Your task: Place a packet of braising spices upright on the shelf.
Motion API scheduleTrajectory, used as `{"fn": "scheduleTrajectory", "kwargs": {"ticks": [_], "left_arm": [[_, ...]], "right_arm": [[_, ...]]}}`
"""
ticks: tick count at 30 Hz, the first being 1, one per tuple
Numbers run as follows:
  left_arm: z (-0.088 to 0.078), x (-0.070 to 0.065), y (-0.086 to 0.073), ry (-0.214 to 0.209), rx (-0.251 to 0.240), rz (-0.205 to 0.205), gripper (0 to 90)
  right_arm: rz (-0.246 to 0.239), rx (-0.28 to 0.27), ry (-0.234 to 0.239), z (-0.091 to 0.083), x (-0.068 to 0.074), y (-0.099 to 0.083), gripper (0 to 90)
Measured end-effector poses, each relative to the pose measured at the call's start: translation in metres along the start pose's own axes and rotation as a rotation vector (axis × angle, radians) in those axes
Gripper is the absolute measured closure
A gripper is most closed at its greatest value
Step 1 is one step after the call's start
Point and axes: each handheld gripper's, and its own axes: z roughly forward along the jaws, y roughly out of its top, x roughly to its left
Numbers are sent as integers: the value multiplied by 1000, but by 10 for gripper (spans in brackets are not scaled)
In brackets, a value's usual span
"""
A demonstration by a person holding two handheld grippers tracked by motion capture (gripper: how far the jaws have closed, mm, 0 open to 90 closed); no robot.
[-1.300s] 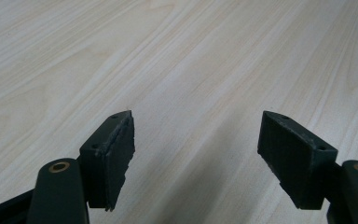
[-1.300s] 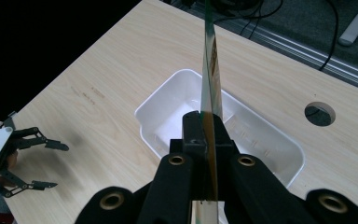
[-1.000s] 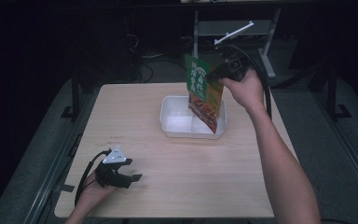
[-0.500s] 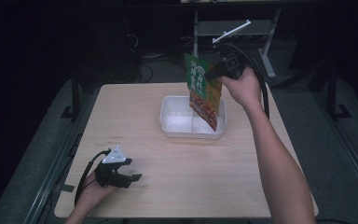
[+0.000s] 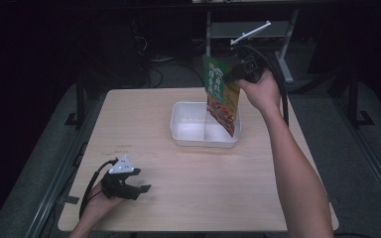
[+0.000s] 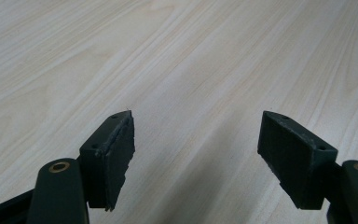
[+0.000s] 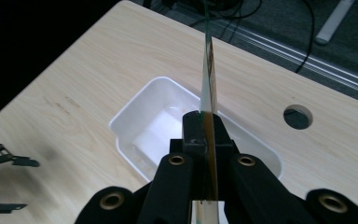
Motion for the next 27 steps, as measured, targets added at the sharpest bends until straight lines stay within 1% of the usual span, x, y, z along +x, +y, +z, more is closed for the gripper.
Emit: {"fn": "scheduleTrajectory", "kwargs": {"ticks": [11, 13, 15, 16, 18, 22, 27], "left_arm": [[0, 0, 0, 1, -5, -4, 269], [0, 0, 0, 1, -5, -4, 269], [0, 0, 0, 1, -6, -2, 269], [0, 0, 0, 2, -6, -3, 269], [0, 0, 0, 1, -5, 0, 269], [0, 0, 0, 1, -5, -3, 269], [0, -1, 0, 1, -4, -2, 269]], "right_arm": [[-8, 20, -41, 17, -6, -3, 896], [-10, 18, -42, 20, -7, -5, 896], [-13, 18, -56, 23, -8, -6, 896], [-9, 16, -50, 24, -9, -6, 896], [-9, 14, -56, 27, -11, -8, 895], [-6, 13, -53, 31, -14, -12, 895], [-7, 18, -50, 37, -14, -14, 895]]}}
